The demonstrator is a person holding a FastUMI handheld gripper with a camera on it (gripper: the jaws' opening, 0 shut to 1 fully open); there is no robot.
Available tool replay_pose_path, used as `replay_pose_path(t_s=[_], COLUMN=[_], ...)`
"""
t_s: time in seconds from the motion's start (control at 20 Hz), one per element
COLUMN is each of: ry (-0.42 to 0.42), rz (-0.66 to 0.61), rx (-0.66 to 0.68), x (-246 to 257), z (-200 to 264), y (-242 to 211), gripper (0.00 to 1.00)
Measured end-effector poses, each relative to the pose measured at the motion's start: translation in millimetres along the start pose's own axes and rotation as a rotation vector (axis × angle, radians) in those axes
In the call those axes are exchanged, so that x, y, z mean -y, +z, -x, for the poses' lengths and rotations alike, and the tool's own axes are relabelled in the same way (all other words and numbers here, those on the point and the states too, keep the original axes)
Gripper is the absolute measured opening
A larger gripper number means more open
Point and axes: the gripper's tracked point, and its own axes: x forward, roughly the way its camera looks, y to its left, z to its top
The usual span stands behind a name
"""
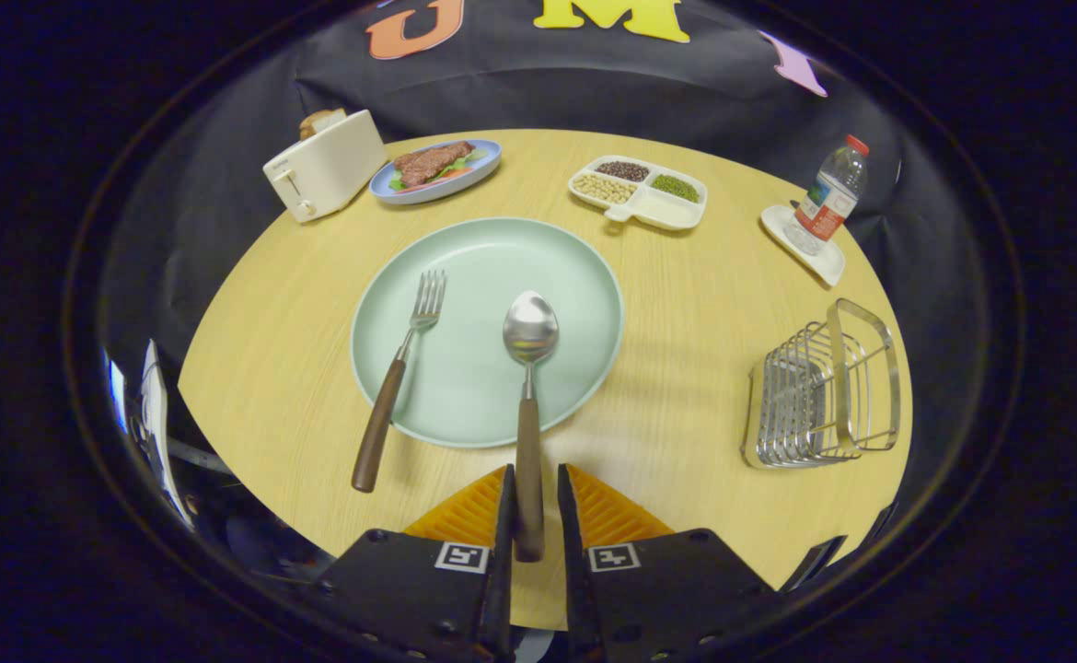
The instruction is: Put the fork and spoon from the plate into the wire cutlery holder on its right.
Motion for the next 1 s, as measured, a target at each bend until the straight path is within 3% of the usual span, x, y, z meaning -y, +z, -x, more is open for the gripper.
replay_pose_path(t_s=[0.05,0.1,0.2,0.3,0.7,1.0], ry=[0.005,0.012,0.021,0.017,0.051,0.006], rz=[-0.013,-0.026,-0.048,-0.063,-0.144,-0.229], rx=[-0.009,-0.022,-0.022,-0.024,0.022,0.078], x=[0,-2,-1,2,17,85], z=[3,1,3,9,55,117], y=[-3,-3,-3,-3,10,17], gripper=[0.24,0.08,0.08,0.01,0.01,0.01])
